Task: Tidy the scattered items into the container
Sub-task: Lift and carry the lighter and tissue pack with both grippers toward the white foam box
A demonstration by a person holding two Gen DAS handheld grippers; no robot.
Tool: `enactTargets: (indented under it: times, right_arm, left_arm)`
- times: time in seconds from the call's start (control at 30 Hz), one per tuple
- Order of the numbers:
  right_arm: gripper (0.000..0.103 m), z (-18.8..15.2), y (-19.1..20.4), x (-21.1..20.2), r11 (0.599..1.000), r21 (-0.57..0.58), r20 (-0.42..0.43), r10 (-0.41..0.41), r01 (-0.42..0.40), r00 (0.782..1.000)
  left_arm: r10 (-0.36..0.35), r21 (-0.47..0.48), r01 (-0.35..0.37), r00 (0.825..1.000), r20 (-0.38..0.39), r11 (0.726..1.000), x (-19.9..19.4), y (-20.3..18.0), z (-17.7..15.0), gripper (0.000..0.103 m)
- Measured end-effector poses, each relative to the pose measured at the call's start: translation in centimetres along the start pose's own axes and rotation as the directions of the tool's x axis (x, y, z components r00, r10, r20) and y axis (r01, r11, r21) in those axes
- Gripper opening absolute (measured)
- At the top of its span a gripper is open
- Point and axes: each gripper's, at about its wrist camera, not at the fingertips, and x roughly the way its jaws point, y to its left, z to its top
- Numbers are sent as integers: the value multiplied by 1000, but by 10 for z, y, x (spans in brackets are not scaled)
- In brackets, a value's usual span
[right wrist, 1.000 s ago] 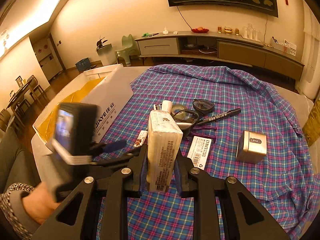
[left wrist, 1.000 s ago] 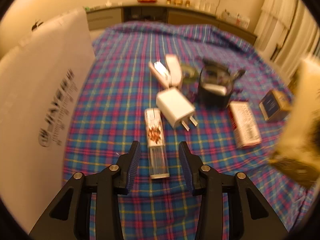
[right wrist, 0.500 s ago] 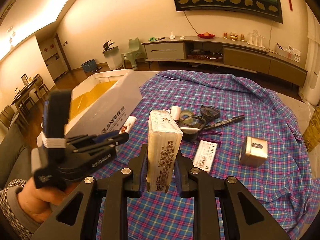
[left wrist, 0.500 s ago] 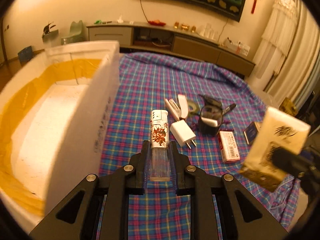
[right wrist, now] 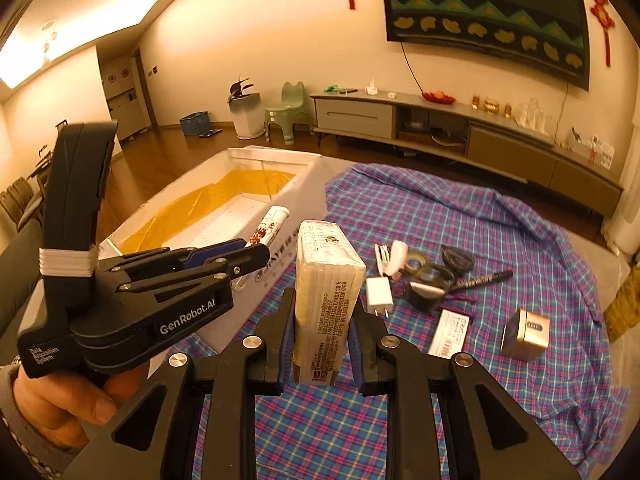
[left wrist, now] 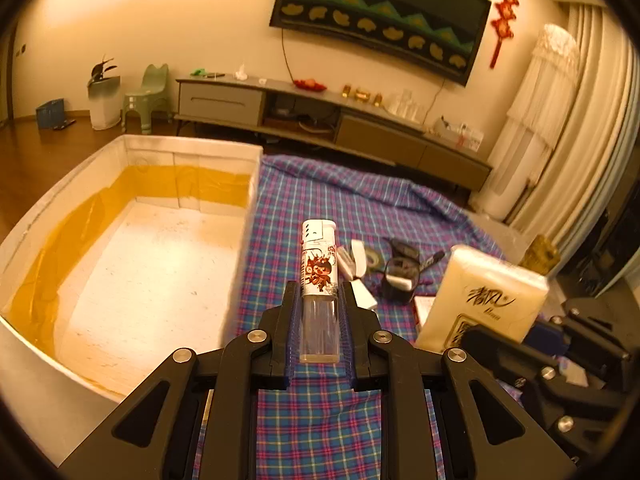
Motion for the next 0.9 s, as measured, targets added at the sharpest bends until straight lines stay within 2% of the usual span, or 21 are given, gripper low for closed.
enactTargets:
  times: [0.47,0.63,0.9]
  right_arm:
    - [25,6,58,-2,999,-40,26,3,-2,1000]
    - [24,18,73,6,999,-36,29,15,-14,999]
    - [25,41,111,21,993,-121,31,15,-11,999]
  left_arm:
    - [-41,-102,52,993,109,993,-39,51,18,19]
    - [-38,-148,58,990,137,987,-45,73,24,19]
    - [-32,-241,68,988,152,968,-49,110,35,19]
